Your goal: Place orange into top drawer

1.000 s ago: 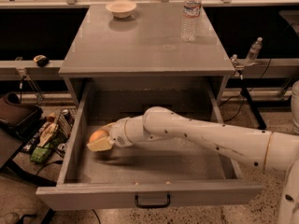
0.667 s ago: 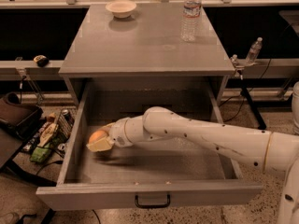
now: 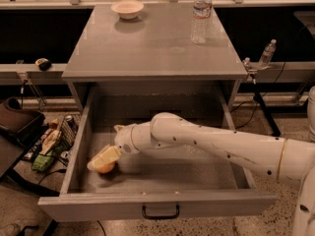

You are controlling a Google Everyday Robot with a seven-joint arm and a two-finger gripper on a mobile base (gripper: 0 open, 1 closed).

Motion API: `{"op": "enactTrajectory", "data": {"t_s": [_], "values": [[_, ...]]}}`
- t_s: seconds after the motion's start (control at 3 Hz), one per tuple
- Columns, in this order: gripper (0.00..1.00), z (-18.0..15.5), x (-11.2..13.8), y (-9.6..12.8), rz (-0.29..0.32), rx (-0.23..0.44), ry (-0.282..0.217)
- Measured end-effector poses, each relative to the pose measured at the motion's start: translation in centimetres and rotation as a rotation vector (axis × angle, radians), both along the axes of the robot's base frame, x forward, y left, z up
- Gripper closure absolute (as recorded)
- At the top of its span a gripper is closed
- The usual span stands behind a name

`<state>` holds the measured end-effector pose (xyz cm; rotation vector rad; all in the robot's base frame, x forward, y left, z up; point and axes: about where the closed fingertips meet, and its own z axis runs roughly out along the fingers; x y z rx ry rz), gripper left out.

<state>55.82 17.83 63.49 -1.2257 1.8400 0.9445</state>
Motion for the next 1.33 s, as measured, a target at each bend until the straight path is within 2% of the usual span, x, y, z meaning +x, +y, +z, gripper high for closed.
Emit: {"op": "enactTrajectory", "data": {"t_s": [0.33,0.67,1.0,1.33], "values": [[0.00,0.0,0.0,0.1,0.001,0.003,0.000],[0.00,1.7,-0.5,-0.3,0.015,0.059,-0.013],[0.00,6.5,-1.8,-2.4,0.071,0.120,-0.061],[0.00,11.7,-2.2,-7.1,0.106,0.139,-0.106]]}}
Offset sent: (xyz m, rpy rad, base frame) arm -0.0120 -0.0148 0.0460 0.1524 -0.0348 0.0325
